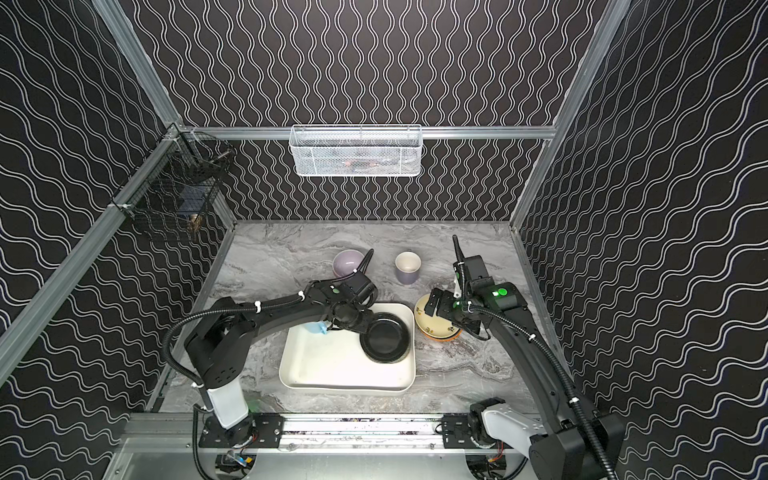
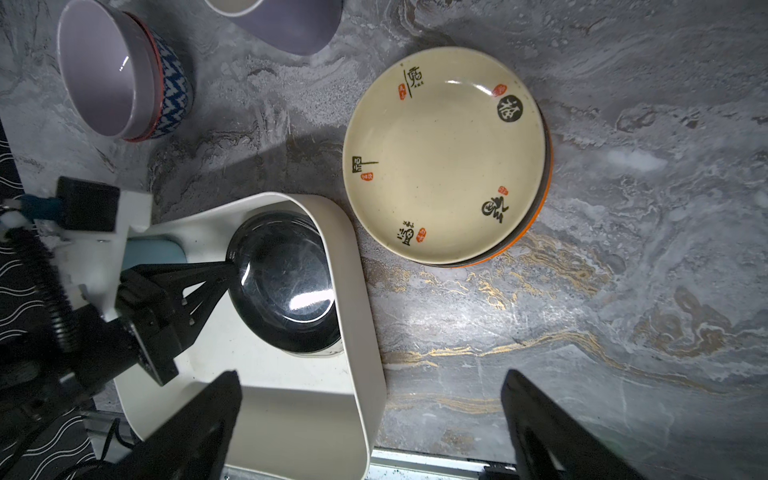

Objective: Place the mixed dishes into the plastic bin
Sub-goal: 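Lower the dark plate onto the glass lid on the tray with left gripper, then open the left gripper and raise it while right gripper grips cream plate rim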

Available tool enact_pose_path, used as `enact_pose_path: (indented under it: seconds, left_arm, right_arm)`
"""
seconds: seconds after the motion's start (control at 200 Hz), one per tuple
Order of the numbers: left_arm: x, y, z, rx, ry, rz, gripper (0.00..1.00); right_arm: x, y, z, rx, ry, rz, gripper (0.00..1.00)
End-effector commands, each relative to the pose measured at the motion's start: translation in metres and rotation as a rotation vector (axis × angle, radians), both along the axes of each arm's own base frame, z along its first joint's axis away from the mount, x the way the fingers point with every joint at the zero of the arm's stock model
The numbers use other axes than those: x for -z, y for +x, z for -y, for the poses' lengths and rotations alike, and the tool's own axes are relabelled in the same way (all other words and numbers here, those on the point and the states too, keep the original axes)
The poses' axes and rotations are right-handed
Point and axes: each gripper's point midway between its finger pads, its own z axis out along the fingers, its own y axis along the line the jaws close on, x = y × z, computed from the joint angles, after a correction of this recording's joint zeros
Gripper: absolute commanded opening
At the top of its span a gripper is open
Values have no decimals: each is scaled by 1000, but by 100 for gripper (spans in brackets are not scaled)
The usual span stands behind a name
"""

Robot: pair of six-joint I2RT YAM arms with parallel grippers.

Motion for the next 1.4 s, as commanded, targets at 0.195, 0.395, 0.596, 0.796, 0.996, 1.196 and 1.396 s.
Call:
enact_pose_path:
  seconds: [0.195,0.395,0.596,0.796,0.996,1.196,1.396]
  left_arm:
    - [6,-1,10,25,-25,-33,12]
    - [9,-2,13,36,-34,-48,14]
    - [9,-3,15,45,-31,-59,20]
    - [5,-2,17,61,-34,-61,27]
    - [-15,4,18,71,-26,-31,49]
    - [-65,28,16,75,-27,62,66]
    - [-104,56,-10,21,-101,96,66]
  right_arm:
    - [3,0,3,-1,-21,-9,99]
    - [6,-2,4,3,-25,-17,99]
    - [13,-2,11,30,-61,-28,99]
    - [30,0,28,97,-97,-59,99]
    - [48,15,53,178,-120,-80,99]
    - [56,55,72,209,-113,-41,94]
    - [83,100,74,162,-106,-59,58]
